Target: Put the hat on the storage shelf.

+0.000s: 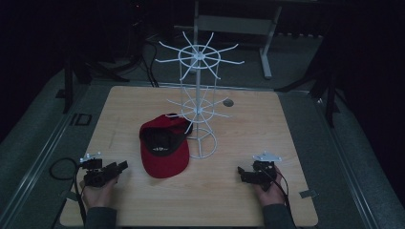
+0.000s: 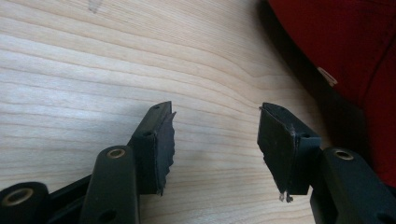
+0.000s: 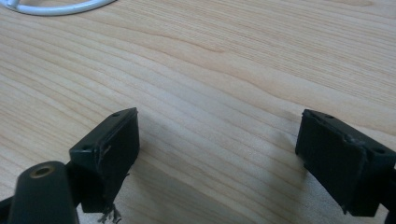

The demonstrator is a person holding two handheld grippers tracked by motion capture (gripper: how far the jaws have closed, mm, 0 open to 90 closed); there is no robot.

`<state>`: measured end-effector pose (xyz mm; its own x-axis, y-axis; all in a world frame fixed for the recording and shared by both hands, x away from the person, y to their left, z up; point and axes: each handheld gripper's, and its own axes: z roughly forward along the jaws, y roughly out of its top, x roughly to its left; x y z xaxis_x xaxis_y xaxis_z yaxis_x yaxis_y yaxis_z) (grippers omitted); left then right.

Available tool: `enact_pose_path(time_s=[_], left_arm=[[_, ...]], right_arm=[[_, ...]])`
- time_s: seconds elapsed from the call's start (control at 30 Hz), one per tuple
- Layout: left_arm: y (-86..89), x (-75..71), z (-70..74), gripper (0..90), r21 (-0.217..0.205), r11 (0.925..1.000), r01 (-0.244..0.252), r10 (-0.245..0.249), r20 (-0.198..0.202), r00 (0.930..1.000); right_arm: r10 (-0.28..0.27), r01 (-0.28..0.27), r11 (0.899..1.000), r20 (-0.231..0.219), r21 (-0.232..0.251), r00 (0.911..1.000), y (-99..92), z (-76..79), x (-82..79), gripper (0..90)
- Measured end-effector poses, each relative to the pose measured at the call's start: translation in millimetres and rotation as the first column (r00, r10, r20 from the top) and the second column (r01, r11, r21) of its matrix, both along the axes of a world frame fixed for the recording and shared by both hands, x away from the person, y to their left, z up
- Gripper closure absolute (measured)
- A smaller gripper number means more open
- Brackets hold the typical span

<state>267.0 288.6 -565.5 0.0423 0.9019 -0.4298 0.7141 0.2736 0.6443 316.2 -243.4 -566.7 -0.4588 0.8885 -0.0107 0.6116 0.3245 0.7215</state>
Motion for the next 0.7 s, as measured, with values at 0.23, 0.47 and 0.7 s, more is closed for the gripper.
enact_pose_path(time_s=[0.23,0.47,0.7], left_arm=[[-8.2,-2.6,0.9,46.3,0.015,0.9988,0.048,-0.048,-0.002,0.9989],[-13.5,-4.9,5.9,47.5,0.007,0.9953,0.096,-0.096,0.017,0.9952],[-15.3,-7.4,13.7,48.5,-0.027,0.9904,0.136,-0.135,0.02,0.9906]], right_arm=[[0.0,0.0,1.0,0.0,0.0,1.0,0.0,0.0,0.0,13.4],[-0.001,0.001,1.0,0.0,-0.001,1.0,0.1,0.0,0.9,13.4],[-0.002,0.002,1.0,0.0,-0.001,1.0,0.2,0.0,0.9,13.4]])
